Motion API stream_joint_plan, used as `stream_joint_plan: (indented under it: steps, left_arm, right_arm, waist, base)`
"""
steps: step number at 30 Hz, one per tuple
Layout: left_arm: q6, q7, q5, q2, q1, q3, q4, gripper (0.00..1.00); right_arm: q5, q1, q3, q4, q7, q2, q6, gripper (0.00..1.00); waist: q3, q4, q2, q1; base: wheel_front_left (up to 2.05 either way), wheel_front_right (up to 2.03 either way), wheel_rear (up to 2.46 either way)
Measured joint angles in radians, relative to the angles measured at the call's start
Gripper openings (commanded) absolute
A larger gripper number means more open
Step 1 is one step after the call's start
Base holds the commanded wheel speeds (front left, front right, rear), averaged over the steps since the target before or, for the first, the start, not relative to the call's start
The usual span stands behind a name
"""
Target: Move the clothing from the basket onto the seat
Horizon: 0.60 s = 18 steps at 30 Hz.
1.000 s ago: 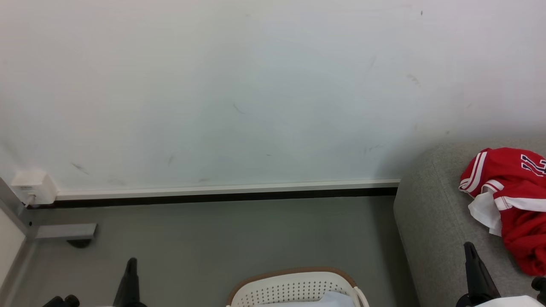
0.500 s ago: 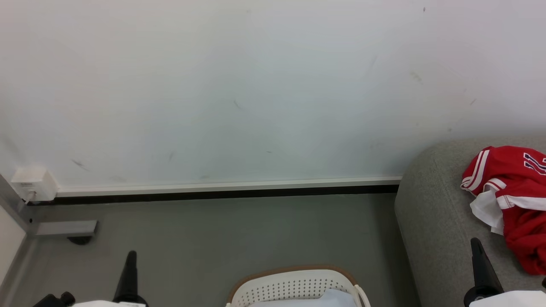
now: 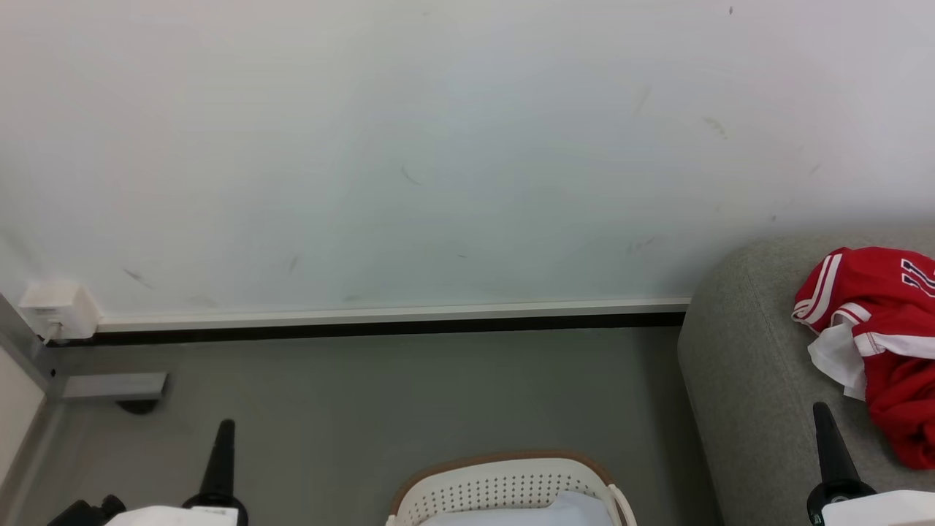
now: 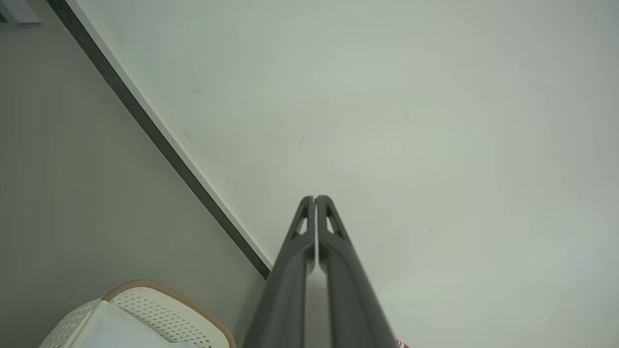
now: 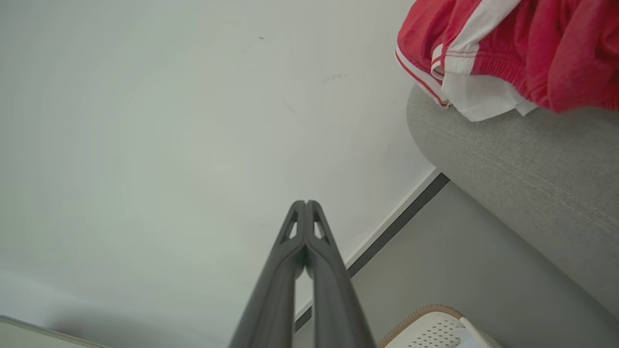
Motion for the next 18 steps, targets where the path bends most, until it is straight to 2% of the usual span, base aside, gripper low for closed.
stream_joint_plan:
  steps: [18]
  left_arm:
    - [0.0,0.047,-0.159,0.0,-0.019,0.008,-0.017,0.0]
  right_arm:
    - [0.161,-0.016,-0.027,0.0,0.044,0.007,0.0,0.0]
  waist:
    - [0.013,0.004,0.0,0.0]
  base:
    - [0.0,0.0,0.0]
